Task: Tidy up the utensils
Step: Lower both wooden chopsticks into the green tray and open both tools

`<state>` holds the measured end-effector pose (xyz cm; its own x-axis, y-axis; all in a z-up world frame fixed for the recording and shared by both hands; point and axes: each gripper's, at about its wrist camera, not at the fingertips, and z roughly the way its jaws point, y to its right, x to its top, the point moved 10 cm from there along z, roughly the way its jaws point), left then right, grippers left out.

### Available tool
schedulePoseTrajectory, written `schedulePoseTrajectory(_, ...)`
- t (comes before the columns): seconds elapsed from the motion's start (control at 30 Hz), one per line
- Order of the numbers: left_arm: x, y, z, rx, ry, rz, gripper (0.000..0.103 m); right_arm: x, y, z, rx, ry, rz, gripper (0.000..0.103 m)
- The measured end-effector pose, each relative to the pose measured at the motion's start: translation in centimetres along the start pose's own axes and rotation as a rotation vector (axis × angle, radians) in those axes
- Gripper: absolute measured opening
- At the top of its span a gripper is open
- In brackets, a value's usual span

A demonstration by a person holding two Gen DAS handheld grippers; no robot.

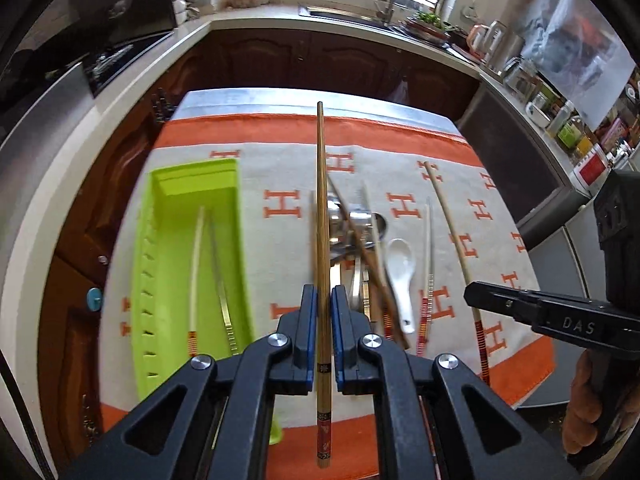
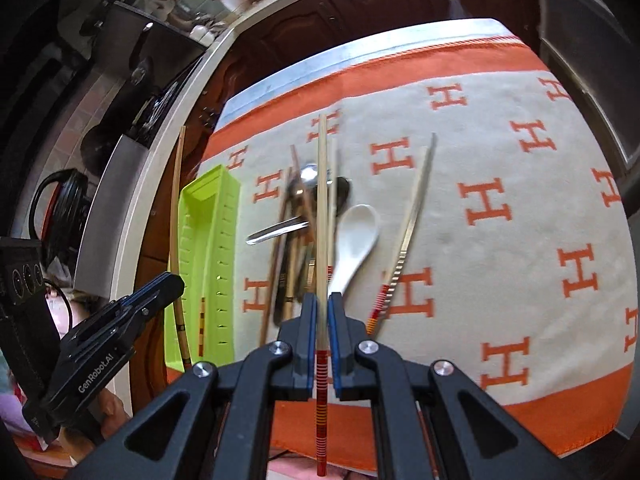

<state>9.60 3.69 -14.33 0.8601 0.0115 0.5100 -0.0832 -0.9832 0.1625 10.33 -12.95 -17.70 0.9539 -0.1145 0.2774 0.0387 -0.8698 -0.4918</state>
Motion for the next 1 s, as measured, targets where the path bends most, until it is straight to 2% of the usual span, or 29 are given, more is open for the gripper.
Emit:
schedulePoseTrajectory(0.23, -2.4, -9.6, -0.4, 0.080, -0.010, -0.142, 0.005, -0.1, -10.1, 4.1, 0.032, -0.074, -0.172, 0.006)
schedulePoseTrajectory(0.33, -3.0, -12.1, 0.5, 0.085, -0.028, -0.193, 0.005, 0.0, -13.2, 6.3, 0.042, -0.107, -0.214, 0.006)
schedulePoseTrajectory(0.43, -3.1, -13.1, 1.6, 0.081, -0.046, -0.211, 0.005, 0.4, -15.2, 8.5, 0.047, -0.146, -0.226, 0.006)
schedulePoseTrajectory(0.67, -2.3, -14.2, 3.9, 0.113, -0.079, -0.186, 0.008, 2.0, -16.4, 12.6, 0.031, -0.201, -0.181, 0.006)
schedulePoseTrajectory(0.73, -2.0, -14.3, 4.2, 0.122, -0.085, -0.177, 0.017, 2.4, -16.1, 13.5, 0.019, -0.217, -0.163, 0.006)
schedulePoseTrajectory(0.8, -1.7, -14.5, 4.5, 0.131, -0.087, -0.172, 0.019, 2.5, -15.6, 14.0, 0.016, -0.230, -0.151, 0.006)
schedulePoseTrajectory(0.97, -0.9, -14.3, 4.4, 0.140, -0.073, -0.164, 0.033, 2.6, -14.3, 14.1, 0.030, -0.239, -0.112, 0.006)
schedulePoseTrajectory(1.0, -0.7, -14.2, 4.3, 0.143, -0.066, -0.163, 0.040, 2.6, -14.3, 14.1, 0.036, -0.241, -0.104, 0.007)
